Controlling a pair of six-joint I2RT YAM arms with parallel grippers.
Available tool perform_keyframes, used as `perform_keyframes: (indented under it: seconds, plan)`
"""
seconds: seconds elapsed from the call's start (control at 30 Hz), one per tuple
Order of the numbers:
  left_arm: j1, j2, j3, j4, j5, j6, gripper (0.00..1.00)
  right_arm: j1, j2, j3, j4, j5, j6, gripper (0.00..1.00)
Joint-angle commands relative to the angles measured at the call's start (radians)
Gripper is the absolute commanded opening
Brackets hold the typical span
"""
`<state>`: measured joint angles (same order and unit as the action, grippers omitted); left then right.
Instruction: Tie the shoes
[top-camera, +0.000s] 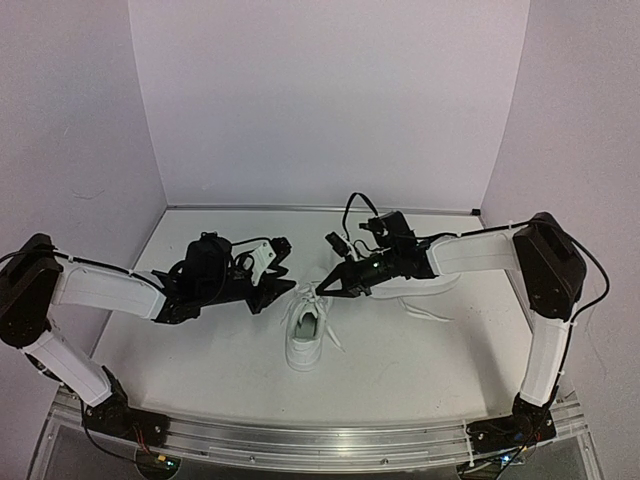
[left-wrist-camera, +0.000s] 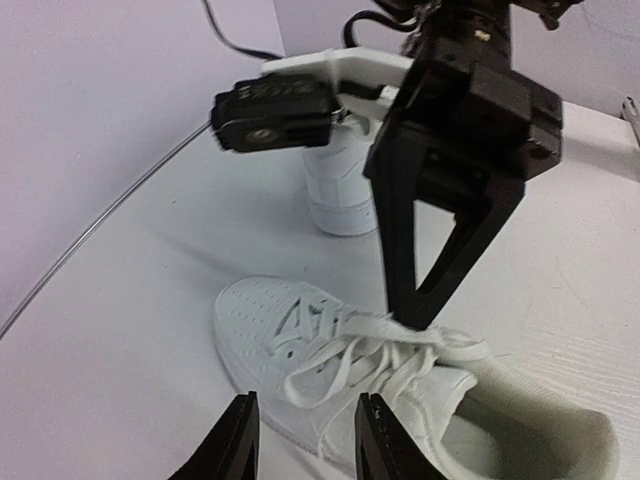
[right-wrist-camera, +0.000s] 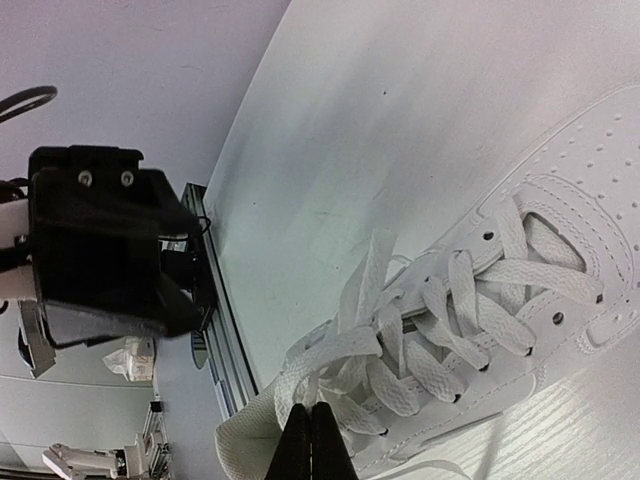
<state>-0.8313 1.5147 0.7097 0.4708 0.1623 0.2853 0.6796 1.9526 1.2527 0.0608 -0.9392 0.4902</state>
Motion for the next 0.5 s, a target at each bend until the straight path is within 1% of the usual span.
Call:
perform_keyframes:
  seconds: [0.0, 0.23, 0.47]
  plan:
    - [0.068, -0.054, 0.011, -0.122, 0.060, -0.015, 0.38, 0.006, -0.069, -0.013, 0.030, 0.008, -0.023, 0.00]
    - [0.115, 0.007, 0.083, -0.223, 0.162, 0.034, 0.49, 0.006, -0.080, -0.017, 0.028, -0.002, -0.039, 0.00]
    - [0.117, 0.096, 0.178, -0.255, 0.195, 0.090, 0.54, 0.006, -0.073, -0.006, 0.027, -0.015, -0.043, 0.00]
